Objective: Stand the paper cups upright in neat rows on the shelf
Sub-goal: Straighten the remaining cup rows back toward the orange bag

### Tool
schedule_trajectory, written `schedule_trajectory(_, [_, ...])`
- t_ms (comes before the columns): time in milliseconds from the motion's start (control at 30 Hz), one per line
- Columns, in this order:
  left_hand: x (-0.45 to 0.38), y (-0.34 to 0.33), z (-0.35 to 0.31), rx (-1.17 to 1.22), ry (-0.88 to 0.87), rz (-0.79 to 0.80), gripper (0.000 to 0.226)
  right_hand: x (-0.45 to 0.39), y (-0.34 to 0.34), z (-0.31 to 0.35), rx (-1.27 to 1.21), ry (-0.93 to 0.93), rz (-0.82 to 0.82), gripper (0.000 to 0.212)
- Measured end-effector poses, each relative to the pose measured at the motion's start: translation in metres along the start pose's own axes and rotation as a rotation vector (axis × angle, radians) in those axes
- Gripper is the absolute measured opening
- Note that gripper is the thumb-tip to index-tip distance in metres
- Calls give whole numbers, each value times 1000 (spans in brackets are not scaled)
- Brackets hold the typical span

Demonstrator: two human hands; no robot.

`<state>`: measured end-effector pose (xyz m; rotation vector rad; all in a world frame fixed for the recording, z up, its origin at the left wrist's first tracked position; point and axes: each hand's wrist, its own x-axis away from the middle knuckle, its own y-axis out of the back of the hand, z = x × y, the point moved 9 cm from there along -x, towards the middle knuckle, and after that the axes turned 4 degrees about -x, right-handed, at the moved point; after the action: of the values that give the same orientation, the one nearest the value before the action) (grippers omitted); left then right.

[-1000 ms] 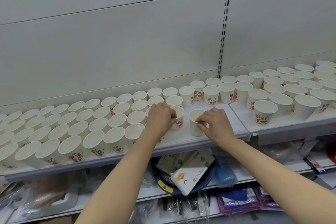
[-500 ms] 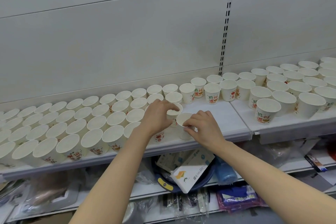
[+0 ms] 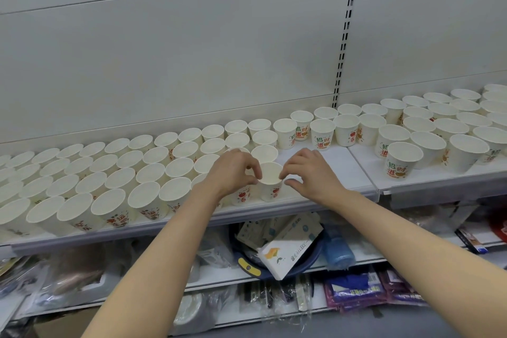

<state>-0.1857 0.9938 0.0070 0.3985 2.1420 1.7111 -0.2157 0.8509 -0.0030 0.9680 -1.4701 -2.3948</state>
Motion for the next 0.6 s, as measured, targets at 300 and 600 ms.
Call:
schedule_trajectory(300, [8, -5, -23, -108, -43, -26, 25, -9, 1, 22, -12, 46, -28, 2])
schedule_trajectory(600, [6, 0, -21, -17, -29, -63, 33, 33, 27, -40, -35, -191, -268, 2])
